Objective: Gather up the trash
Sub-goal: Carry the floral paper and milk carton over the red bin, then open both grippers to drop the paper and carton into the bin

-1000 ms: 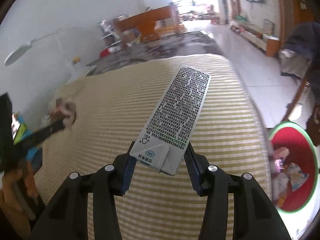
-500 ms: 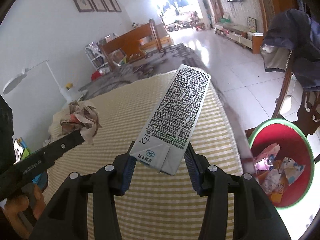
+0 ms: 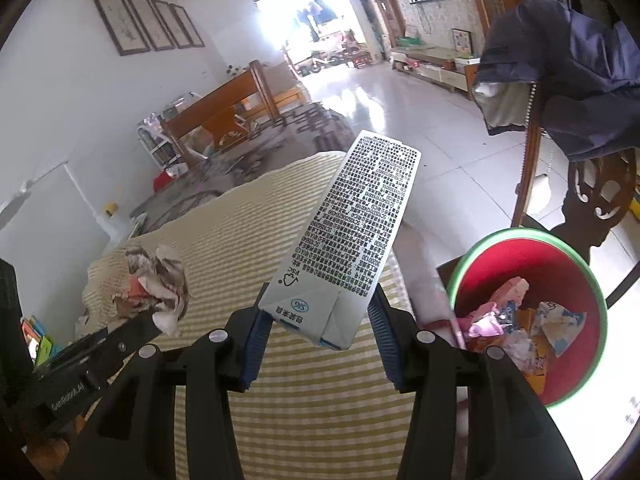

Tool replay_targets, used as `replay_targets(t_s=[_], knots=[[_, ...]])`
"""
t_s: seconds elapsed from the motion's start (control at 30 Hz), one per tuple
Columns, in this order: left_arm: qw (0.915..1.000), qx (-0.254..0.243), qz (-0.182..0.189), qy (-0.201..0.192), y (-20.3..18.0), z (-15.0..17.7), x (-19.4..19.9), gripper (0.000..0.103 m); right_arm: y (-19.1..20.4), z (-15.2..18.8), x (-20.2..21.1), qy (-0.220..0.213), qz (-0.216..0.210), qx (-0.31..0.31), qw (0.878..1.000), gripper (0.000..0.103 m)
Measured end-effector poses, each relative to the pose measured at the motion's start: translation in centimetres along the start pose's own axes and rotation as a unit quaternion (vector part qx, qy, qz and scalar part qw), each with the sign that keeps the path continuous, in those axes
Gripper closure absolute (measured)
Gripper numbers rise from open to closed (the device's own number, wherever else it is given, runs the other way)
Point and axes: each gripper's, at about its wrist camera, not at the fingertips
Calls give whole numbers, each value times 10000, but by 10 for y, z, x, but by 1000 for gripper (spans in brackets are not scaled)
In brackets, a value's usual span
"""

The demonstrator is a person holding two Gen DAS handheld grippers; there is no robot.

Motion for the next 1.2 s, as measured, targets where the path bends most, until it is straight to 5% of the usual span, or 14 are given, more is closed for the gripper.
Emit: replay_targets(t_s=[0.8,1.13,1.2], knots=[[9952,-350,863,302,-64,-9,-35,65,-84,-15,25,-252,723,-1170,9902,57],[9848,-497,1462,791,-111,-9,-80,65,-110,-19,33,-528,1008,-1679,9792,57],[9809,-549,1647,878,-123,-7,-86,57,-117,-21,39,-720,1083,-1846,9742,55]])
Point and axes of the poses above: each gripper's, at about its wrist camera, not at the fingertips, and x roughly against the way its jaws point, y to its left, z to its underside, and after that the axes turned 4 degrees about -x, right-handed
